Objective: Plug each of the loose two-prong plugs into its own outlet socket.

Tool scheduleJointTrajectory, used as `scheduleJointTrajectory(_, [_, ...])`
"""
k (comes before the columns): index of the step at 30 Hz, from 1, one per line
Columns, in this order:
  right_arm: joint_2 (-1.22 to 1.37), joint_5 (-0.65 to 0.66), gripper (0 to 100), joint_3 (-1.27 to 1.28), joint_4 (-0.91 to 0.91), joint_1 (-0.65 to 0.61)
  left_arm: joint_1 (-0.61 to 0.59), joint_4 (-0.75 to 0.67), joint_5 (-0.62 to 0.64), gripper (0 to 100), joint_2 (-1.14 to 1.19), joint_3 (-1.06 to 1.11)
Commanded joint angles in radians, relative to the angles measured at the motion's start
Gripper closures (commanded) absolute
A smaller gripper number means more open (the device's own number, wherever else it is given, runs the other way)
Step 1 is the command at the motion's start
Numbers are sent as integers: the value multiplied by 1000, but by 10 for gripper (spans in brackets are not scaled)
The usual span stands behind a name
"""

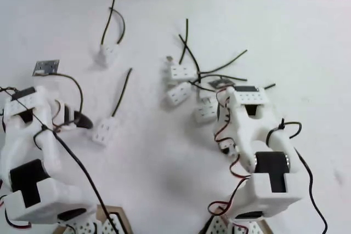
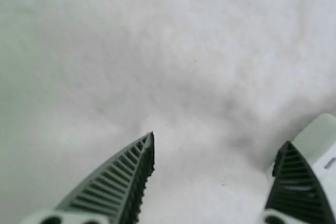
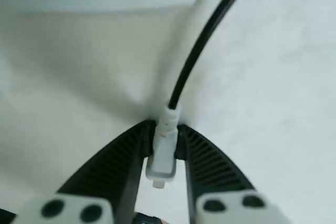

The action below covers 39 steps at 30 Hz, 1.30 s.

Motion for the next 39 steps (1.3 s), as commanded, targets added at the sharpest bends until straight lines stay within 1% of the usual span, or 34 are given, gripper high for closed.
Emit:
scheduleJointTrajectory(1, [-19,41,980,-21,25,-7,-5,-9,2,646,-38,0])
scheduleJointTrajectory(6, [-160,84,980,-14,71,-15,-5,-9,2,646,-38,0])
scheduleJointTrajectory(9, [-274,100,980,-2,108,-56,-5,-9,2,646,-38,0])
scheduleJointTrajectory(11, [-341,101,980,40,104,-111,-5,-9,2,646,-38,0])
scheduleJointTrajectory(13, [-383,97,980,97,70,-177,-5,-9,2,646,-38,0])
scheduleJointTrajectory(16, [-406,94,980,184,-36,-266,-5,-9,2,646,-38,0])
scheduleJointTrajectory(19, [-384,66,980,235,-124,-311,-5,-9,2,646,-38,0])
scheduleJointTrajectory(25, [-265,58,972,238,-183,-318,-5,-9,2,646,-38,0])
scheduleJointTrajectory(27, [-225,55,950,221,-176,-317,-5,-9,2,646,-38,0])
scheduleJointTrajectory(29, [-199,54,929,201,-147,-315,-5,-9,2,646,-38,0])
scheduleJointTrajectory(39, [-183,52,917,78,13,-312,-5,-9,2,646,-38,0])
